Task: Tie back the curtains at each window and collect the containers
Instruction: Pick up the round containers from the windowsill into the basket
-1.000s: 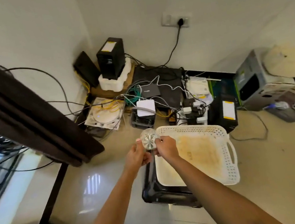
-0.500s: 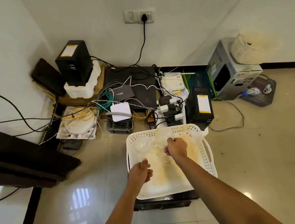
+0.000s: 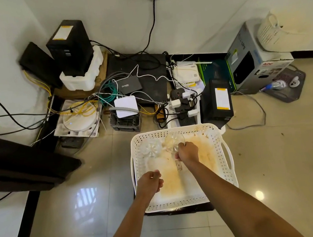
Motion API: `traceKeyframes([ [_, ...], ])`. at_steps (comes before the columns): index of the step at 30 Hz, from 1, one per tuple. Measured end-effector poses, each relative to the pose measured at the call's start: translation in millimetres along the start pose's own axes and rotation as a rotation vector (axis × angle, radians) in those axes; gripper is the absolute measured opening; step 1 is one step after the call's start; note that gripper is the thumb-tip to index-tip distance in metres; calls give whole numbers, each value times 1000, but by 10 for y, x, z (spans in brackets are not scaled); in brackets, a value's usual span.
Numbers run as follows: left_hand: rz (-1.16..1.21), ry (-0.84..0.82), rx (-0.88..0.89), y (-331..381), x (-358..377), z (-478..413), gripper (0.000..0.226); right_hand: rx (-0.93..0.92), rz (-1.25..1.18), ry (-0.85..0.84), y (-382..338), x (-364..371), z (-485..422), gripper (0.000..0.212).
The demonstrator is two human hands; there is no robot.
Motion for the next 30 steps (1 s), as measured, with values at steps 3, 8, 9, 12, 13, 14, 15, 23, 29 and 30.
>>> traceKeyframes([
  [3,15,2,-7,11,16,1,25,-3,59,-16,44,35,-35,42],
  [8,48,-2,1,103,-26,96,24,-97,113,132,-39,-131,244,59],
  [9,57,1,11,134,-48,130,23,-161,170,174,-107,-186,360,55],
  [12,72,21,48,252,-165,231,22,-369,285,254,-345,-219,632,37],
  [13,76,26,63,288,-212,259,21,-422,301,256,-428,-184,696,33],
  [14,84,35,78,321,-289,291,20,-486,320,239,-533,-106,761,29],
  [15,91,50,85,335,-371,315,20,-548,350,201,-631,-3,826,26],
  [23,201,206,66,-25,-1462,591,20,-810,388,-67,-1187,1134,1523,17],
  [29,346,315,-25,-686,-2498,799,20,-817,428,-320,-1234,2238,2111,20],
  [30,365,333,-27,-779,-2656,845,20,-820,453,-375,-1226,2434,2212,22],
])
Point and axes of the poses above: each hand's wrist, its own z-axis away from the middle knuckle, its own x-axis out of the palm, y = z × x, the point moved 7 cm from there along -z, towards the middle knuckle, and after that the axes turned 3 degrees about -y, right-handed, at the moved point
